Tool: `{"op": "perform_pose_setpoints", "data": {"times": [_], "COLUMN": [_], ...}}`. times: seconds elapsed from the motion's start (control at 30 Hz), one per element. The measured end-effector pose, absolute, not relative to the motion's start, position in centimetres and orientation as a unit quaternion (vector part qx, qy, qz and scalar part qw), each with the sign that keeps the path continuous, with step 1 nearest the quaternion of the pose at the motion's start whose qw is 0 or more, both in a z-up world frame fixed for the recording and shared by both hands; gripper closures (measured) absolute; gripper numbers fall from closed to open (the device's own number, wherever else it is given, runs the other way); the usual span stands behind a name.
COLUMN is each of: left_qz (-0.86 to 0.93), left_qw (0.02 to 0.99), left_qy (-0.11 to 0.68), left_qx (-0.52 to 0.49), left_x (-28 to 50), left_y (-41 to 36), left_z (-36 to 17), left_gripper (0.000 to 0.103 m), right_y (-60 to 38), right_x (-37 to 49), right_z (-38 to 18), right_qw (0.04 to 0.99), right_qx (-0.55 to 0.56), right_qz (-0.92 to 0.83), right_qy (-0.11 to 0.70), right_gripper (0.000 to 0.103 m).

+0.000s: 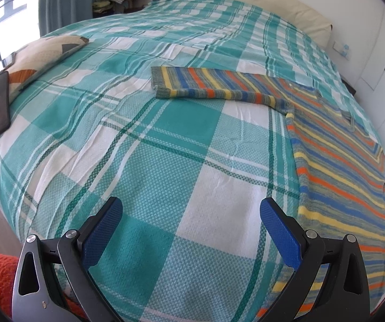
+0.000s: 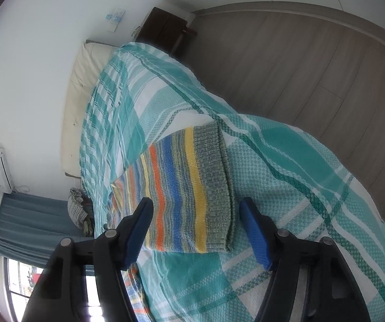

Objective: Fold small clothes
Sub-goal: 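Grasp the side edge of the striped sweater body with the right gripper, then fold the held sweater side toward its middle and open the right gripper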

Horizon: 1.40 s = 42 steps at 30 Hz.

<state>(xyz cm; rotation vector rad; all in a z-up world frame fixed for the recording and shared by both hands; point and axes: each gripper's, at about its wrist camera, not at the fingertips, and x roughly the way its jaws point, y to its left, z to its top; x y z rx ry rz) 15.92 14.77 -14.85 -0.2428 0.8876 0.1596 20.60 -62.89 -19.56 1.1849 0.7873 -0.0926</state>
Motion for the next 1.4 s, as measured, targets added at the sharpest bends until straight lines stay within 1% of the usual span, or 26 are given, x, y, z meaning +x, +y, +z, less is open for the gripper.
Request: {"op": "perform_pose_setpoints", "data": {"times": [0.03, 0.07, 0.1, 0.17, 0.2, 0.27, 0.33, 0.4, 0.5, 0.57, 0.63, 0.67, 0.7, 0.73, 0.8, 0.9, 1.0, 1.1, 1.17, 1.2, 1.23, 1.27, 1.3, 1.33, 1.4], "left_qz": [0.076, 0.075, 0.074, 0.071, 0.068, 0.064, 0.060, 0.055, 0.050, 0.051, 0.054, 0.055, 0.057, 0.058, 0.060, 0.058, 0.054, 0.049, 0.048, 0.048, 0.048, 0.048, 0.048, 0.047, 0.047], "left_qw": [0.893, 0.892, 0.892, 0.893, 0.894, 0.896, 0.898, 0.898, 0.898, 0.899, 0.898, 0.896, 0.893, 0.891, 0.887, 0.887, 0.887, 0.887, 0.889, 0.889, 0.890, 0.890, 0.889, 0.888, 0.887], "left_qy": [0.429, 0.430, 0.431, 0.432, 0.431, 0.427, 0.423, 0.423, 0.422, 0.419, 0.418, 0.420, 0.424, 0.427, 0.430, 0.428, 0.429, 0.435, 0.438, 0.438, 0.439, 0.440, 0.441, 0.443, 0.445], "left_qx": [-0.116, -0.114, -0.111, -0.107, -0.106, -0.104, -0.105, -0.109, -0.114, -0.118, -0.127, -0.133, -0.139, -0.145, -0.155, -0.164, -0.162, -0.146, -0.129, -0.122, -0.116, -0.113, -0.112, -0.112, -0.112], "left_x": [16.0, 16.0, 16.0, 16.1, 16.1, 15.9, 15.8, 15.7, 15.8, 15.8, 15.8, 15.8, 15.9, 15.9, 15.9, 15.8, 16.1, 16.4, 16.4, 16.4, 16.3, 16.3, 16.3, 16.4, 16.7], "left_y": [14.6, 14.5, 14.3, 14.1, 13.9, 13.8, 13.8, 13.8, 14.1, 14.5, 15.0, 15.2, 15.5, 15.7, 16.2, 16.4, 16.2, 15.3, 14.7, 14.4, 14.2, 14.1, 14.1, 14.1, 14.0], "left_z": [-14.9, -15.0, -15.1, -15.1, -15.0, -14.8, -14.7, -14.6, -14.5, -14.3, -14.3, -14.4, -14.5, -14.7, -14.8, -14.7, -14.7, -15.0, -15.1, -15.1, -15.1, -15.2, -15.3, -15.4, -15.6], "left_gripper": [0.001, 0.001, 0.001, 0.001, 0.001, 0.001, 0.001, 0.001, 0.001, 0.001, 0.001, 0.001, 0.001, 0.001, 0.001, 0.001, 0.001, 0.001, 0.001, 0.001, 0.001, 0.001, 0.001, 0.001, 0.001], "right_y": [-62.9, -62.7, -62.7, -62.6, -62.3, -61.5, -59.2, -55.9, -49.5, -44.3, -39.1, -36.5, -34.0, -32.0, -29.7, -29.8, -32.1, -34.6, -36.6, -37.8, -38.8, -39.5, -40.0, -40.0, -39.2], "right_x": [21.0, 21.3, 21.7, 22.0, 22.1, 22.2, 22.9, 23.9, 26.6, 29.1, 31.2, 32.3, 33.2, 34.1, 35.7, 35.9, 36.0, 37.0, 36.8, 36.5, 36.0, 35.5, 34.9, 34.4, 33.8], "right_z": [-19.8, -19.9, -19.9, -19.5, -18.9, -16.6, -12.9, -8.8, -3.9, -1.8, -0.9, -0.8, -1.3, -2.1, -4.2, -5.7, -7.4, -11.2, -14.7, -16.2, -16.9, -16.8, -16.1, -15.3, -13.6], "right_qw": [0.754, 0.757, 0.762, 0.774, 0.782, 0.809, 0.845, 0.874, 0.897, 0.897, 0.887, 0.882, 0.876, 0.868, 0.847, 0.841, 0.830, 0.795, 0.781, 0.775, 0.775, 0.781, 0.792, 0.803, 0.819], "right_qx": [0.539, 0.526, 0.508, 0.480, 0.468, 0.414, 0.332, 0.277, 0.243, 0.233, 0.232, 0.226, 0.214, 0.205, 0.211, 0.233, 0.279, 0.316, 0.296, 0.284, 0.288, 0.289, 0.291, 0.285, 0.270], "right_qz": [-0.044, -0.048, -0.055, -0.058, -0.057, -0.080, -0.098, -0.081, 0.004, 0.079, 0.150, 0.176, 0.196, 0.209, 0.224, 0.225, 0.201, 0.158, 0.073, 0.032, 0.018, 0.007, 0.005, 0.009, 0.047], "right_qy": [0.372, 0.384, 0.398, 0.409, 0.408, 0.410, 0.408, 0.390, 0.370, 0.368, 0.369, 0.373, 0.384, 0.401, 0.432, 0.433, 0.438, 0.493, 0.546, 0.563, 0.562, 0.554, 0.537, 0.523, 0.504], "right_gripper": [0.049, 0.058, 0.074, 0.094, 0.095, 0.097, 0.097, 0.097, 0.097, 0.097, 0.097, 0.095, 0.092, 0.070, 0.031, 0.031, 0.031, 0.031, 0.035, 0.059, 0.086, 0.091, 0.090, 0.086, 0.085]}}
